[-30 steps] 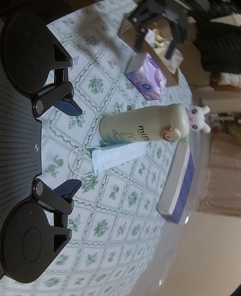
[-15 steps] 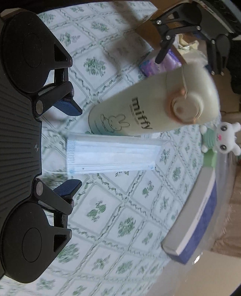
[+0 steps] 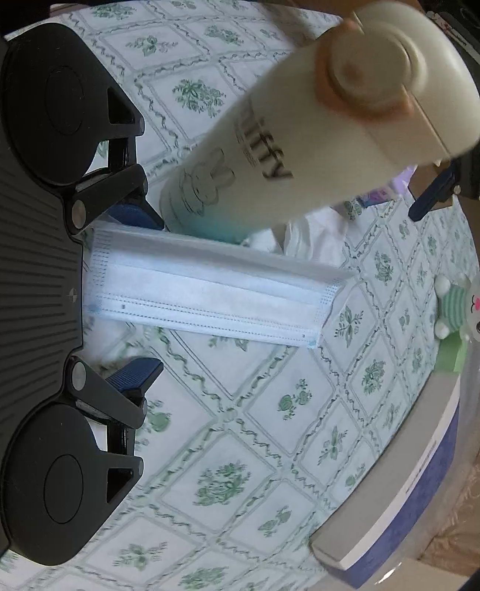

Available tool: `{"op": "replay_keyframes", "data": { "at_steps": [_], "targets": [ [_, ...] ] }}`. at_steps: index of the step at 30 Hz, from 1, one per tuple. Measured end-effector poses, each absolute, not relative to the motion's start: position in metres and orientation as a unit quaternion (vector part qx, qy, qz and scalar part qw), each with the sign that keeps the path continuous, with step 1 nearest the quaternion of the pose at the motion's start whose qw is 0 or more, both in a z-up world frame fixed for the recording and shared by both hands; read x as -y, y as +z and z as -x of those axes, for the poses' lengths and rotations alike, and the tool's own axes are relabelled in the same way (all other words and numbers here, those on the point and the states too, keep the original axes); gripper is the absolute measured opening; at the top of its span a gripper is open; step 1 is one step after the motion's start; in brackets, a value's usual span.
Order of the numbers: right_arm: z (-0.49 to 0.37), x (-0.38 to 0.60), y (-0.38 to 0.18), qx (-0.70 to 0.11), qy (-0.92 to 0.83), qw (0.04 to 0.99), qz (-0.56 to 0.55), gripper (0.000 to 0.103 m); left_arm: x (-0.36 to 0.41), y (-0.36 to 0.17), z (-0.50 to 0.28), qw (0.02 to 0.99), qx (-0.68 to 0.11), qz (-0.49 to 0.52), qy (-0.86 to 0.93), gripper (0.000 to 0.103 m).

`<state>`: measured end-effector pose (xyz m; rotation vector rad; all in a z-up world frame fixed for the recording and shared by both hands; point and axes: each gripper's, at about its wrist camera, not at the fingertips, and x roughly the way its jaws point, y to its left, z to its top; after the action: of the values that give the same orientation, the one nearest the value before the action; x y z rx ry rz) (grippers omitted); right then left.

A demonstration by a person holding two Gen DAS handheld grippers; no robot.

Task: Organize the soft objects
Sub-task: 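Grasp the blue mask with the right tool while the left tool grasps the white cloth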

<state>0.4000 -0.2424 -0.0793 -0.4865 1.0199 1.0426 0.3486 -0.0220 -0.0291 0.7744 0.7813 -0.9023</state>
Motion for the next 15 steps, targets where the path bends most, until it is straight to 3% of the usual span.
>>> {"op": "replay_keyframes", "data": {
  "at_steps": [2,4,6,8,10,12,15],
  "targets": [
    [-0.403,0.239,-0.084,-0.462,0.479,0.712,0.225,0.074,0.024,-0.032,-0.354,0.754,-0.357,-0.356,-0.42,0.086],
    [-0.404,0.236,-0.09,-0.461,0.482,0.706,0.238,0.06,0.027,-0.036,-0.358,0.75,-0.357,-0.361,-0.423,0.086],
    [-0.404,0.236,-0.092,-0.457,0.483,0.707,0.242,0.055,0.03,-0.039,-0.361,0.745,-0.357,-0.366,-0.43,0.085],
    [-0.405,0.238,-0.092,-0.454,0.483,0.709,0.239,0.044,0.033,-0.042,-0.365,0.736,-0.358,-0.372,-0.438,0.085],
    [-0.406,0.242,-0.093,-0.452,0.481,0.714,0.236,0.019,0.036,-0.046,-0.368,0.728,-0.36,-0.377,-0.444,0.085],
    [-0.407,0.243,-0.093,-0.449,0.476,0.718,0.235,0.011,0.039,-0.051,-0.372,0.723,-0.363,-0.38,-0.449,0.085],
    [-0.404,0.251,-0.094,-0.44,0.462,0.734,0.231,0.008,0.043,-0.057,-0.378,0.718,-0.366,-0.38,-0.454,0.085]
  ]
}}
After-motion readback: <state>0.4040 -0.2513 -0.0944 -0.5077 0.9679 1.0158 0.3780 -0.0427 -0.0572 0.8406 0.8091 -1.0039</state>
